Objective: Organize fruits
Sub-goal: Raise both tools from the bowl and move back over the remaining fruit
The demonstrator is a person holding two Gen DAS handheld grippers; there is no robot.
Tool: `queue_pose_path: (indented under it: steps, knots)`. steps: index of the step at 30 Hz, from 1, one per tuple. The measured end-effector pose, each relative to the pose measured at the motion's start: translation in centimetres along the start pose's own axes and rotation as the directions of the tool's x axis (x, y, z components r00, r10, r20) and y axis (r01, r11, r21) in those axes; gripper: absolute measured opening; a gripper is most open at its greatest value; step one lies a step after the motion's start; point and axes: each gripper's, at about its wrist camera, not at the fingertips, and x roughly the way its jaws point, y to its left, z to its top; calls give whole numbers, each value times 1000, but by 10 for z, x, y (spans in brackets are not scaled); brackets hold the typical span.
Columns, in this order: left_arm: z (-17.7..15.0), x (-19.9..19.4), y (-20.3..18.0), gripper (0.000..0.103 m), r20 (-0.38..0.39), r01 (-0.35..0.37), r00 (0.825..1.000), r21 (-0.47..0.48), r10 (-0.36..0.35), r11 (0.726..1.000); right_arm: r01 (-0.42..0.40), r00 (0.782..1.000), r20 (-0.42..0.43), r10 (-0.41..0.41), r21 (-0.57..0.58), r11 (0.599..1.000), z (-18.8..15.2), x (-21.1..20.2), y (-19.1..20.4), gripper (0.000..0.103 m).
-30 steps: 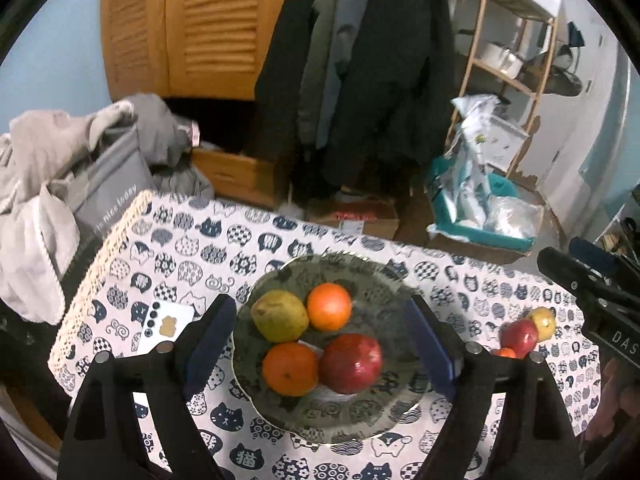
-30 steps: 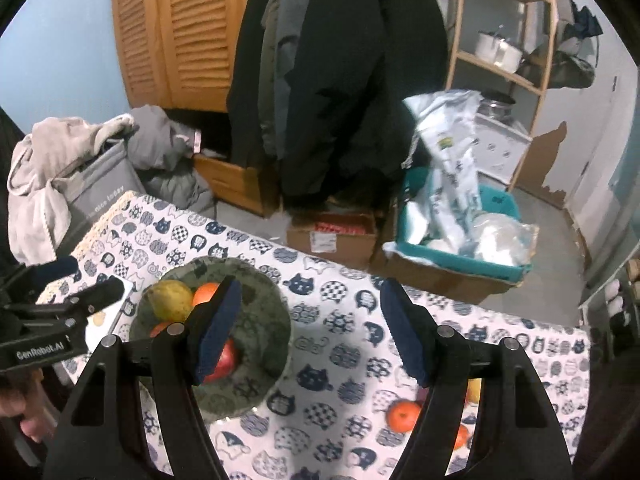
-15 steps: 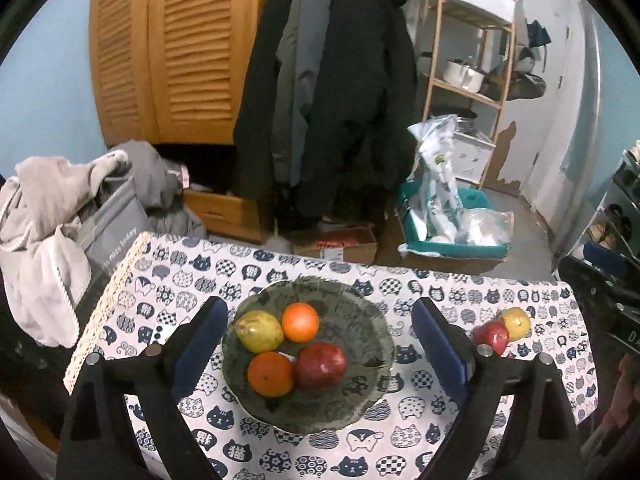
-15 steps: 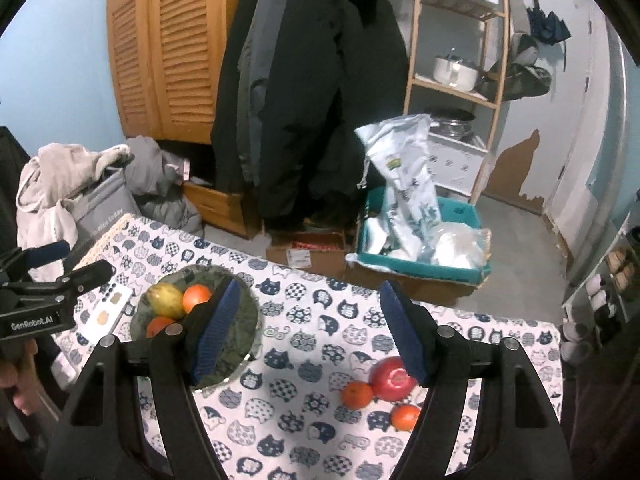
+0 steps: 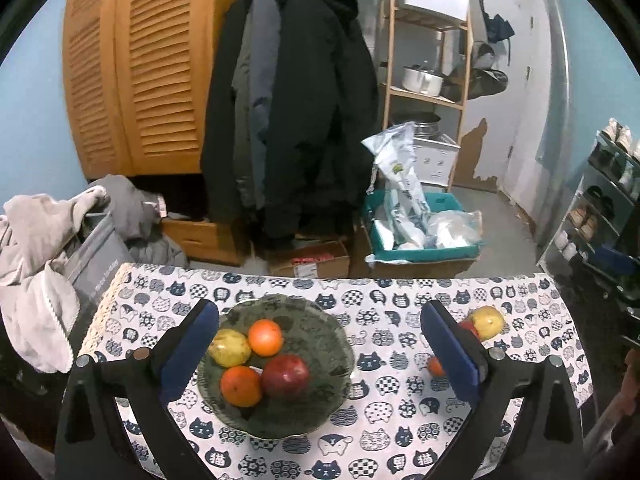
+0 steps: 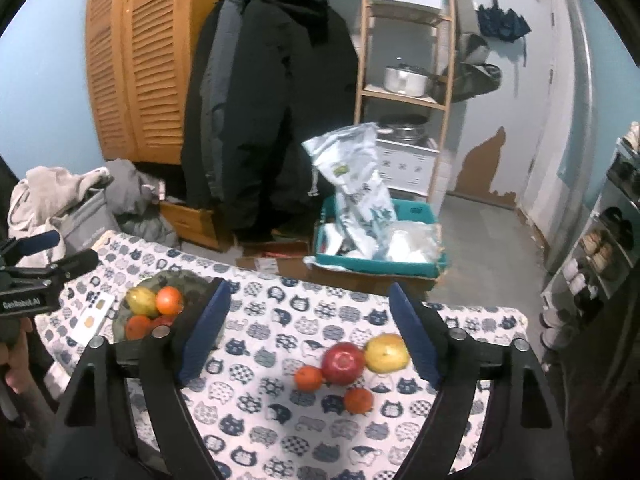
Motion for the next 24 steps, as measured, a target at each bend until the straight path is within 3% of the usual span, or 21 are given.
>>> queue_pose_path:
  steps: [18, 24]
  knots:
    - [-8, 40, -66, 102, -96, 67, 994, 99, -58, 993, 96, 993, -75, -90, 86, 992, -34, 10, -67, 84]
    - [-21, 66, -82, 102, -147, 58, 988, 134, -38, 989, 113, 983, -157, -98, 88, 990, -50, 35, -78, 84]
